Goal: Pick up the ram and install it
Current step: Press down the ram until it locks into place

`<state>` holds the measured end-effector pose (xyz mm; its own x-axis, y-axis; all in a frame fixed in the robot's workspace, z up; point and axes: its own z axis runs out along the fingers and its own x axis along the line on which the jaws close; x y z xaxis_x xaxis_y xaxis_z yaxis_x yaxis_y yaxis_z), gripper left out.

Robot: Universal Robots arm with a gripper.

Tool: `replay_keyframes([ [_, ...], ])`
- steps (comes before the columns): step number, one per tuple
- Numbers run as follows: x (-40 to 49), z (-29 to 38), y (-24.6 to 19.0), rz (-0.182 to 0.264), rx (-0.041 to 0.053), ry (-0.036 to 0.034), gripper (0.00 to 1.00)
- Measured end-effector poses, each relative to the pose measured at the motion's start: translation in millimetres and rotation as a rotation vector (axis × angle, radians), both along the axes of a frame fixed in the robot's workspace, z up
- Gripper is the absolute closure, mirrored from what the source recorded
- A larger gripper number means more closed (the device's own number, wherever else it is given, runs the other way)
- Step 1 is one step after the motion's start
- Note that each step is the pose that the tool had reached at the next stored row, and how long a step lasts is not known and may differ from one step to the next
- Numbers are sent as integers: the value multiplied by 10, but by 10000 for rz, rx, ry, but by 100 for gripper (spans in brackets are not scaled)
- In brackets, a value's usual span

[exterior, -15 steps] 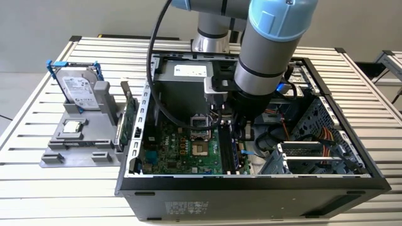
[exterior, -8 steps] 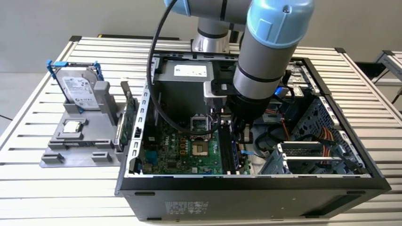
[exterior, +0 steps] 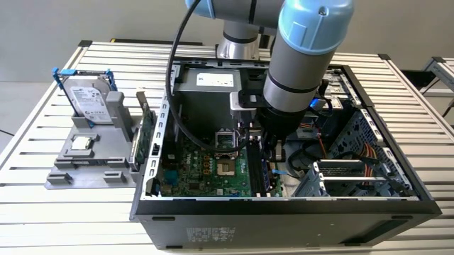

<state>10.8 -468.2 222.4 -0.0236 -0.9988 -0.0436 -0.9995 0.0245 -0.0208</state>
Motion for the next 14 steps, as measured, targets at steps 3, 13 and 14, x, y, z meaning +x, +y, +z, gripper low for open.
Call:
replay_keyframes([
  [3, 0, -1, 0, 0, 0, 0, 100],
  [13, 0, -6, 0, 0, -1, 0, 100],
  [14, 0, -8, 0, 0, -1, 1, 100],
])
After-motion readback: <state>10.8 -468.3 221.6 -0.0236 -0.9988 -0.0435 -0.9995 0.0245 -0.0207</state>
